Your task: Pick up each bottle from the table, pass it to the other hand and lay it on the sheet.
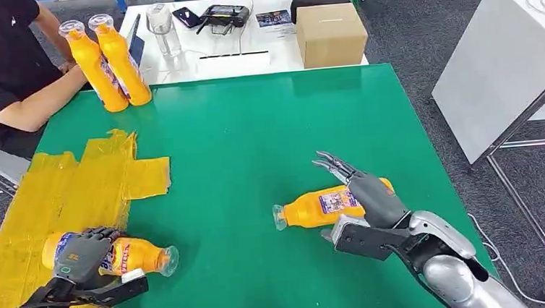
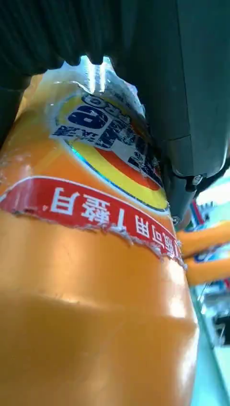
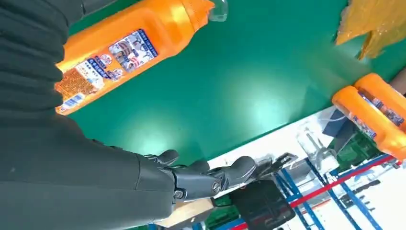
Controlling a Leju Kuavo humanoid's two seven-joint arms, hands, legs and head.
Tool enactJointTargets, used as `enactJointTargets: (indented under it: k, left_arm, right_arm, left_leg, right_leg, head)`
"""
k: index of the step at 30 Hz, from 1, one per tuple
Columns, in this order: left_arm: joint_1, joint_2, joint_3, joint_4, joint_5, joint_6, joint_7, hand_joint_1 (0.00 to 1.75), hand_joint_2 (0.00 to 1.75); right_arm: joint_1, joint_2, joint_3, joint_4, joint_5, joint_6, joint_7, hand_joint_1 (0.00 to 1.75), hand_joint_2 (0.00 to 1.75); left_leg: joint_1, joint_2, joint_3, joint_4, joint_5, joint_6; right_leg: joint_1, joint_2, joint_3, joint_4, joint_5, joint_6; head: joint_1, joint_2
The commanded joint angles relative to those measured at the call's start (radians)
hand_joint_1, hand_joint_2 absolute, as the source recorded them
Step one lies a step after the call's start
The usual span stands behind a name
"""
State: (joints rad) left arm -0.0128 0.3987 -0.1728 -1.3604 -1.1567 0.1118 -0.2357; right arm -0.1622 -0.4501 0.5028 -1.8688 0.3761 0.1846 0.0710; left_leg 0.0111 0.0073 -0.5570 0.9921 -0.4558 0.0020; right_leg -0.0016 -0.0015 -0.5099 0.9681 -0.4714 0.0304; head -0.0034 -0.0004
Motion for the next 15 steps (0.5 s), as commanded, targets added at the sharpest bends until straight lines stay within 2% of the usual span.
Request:
enactJointTargets:
  k: [1,2,3,15]
  left_arm:
    - [-0.061,0.061,-0.089,0.137,0.008,-0.034,0.009,1.75,1.75]
    - [-0.066,0.062,-0.094,0.142,-0.007,-0.027,0.031,0.1,1.75]
    - [-0.065,0.049,-0.092,0.146,-0.013,-0.023,0.045,0.0,1.75]
    - [-0.037,0.076,-0.032,0.062,0.144,-0.084,-0.032,0.0,1.75]
  right_arm:
    - [-0.061,0.001,0.015,0.038,-0.004,0.011,-0.001,0.0,1.75]
    - [-0.063,-0.001,0.018,0.038,-0.004,0.012,-0.001,0.0,1.75]
    - [-0.06,-0.006,0.018,0.036,-0.005,0.013,-0.002,0.0,1.75]
    - [-0.11,-0.096,0.011,0.158,0.011,0.078,0.046,0.0,1.75]
  left_leg:
    - [0.0,0.001,0.003,-0.001,0.0,0.0]
    - [0.0,0.0,0.003,-0.001,0.0,0.0]
    - [0.0,0.0,0.003,-0.001,0.001,0.0]
    - [0.0,0.001,0.004,-0.001,0.0,0.001]
  right_leg:
    - [0.0,0.001,0.002,-0.001,0.001,0.0]
    - [0.0,0.001,0.003,-0.001,0.001,0.0]
    - [0.0,0.001,0.003,-0.001,0.001,0.0]
    - [0.0,0.001,0.004,-0.001,0.001,0.0]
  head:
    - [0.0,0.0]
    - [0.0,0.0]
    - [0.0,0.0]
    - [0.0,0.0]
